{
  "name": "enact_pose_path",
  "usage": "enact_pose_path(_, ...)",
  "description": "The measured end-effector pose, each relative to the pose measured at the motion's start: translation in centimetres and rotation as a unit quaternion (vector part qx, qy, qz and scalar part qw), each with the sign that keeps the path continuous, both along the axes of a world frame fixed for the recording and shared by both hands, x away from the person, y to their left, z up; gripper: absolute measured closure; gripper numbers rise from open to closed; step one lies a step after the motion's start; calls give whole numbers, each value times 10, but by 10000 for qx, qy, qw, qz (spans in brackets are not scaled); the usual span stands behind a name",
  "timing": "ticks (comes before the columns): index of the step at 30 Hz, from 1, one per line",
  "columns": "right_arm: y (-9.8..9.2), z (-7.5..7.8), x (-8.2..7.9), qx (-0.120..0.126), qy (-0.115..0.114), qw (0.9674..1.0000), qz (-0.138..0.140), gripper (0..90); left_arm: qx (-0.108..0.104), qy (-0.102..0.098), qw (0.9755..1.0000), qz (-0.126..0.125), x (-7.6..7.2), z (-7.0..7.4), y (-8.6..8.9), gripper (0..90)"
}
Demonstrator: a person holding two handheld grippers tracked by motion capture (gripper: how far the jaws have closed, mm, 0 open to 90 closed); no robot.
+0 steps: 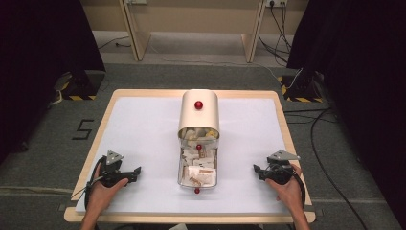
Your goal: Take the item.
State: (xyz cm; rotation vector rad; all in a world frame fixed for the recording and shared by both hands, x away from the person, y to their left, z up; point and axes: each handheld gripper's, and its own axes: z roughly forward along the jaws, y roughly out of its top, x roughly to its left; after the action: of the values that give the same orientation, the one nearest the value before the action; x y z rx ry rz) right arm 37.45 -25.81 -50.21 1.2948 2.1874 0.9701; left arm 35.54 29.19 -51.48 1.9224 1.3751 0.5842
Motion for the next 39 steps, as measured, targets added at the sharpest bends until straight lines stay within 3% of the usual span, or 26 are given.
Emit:
enact_pose_path(28,3,1,0,3,-10,10000,-94,306,-2,4,10000,-4,0,0,0,78)
enact_pose_path(39,20,12,-5,-4,-239,9997,48,306,-1,4,10000,-4,0,0,0,78)
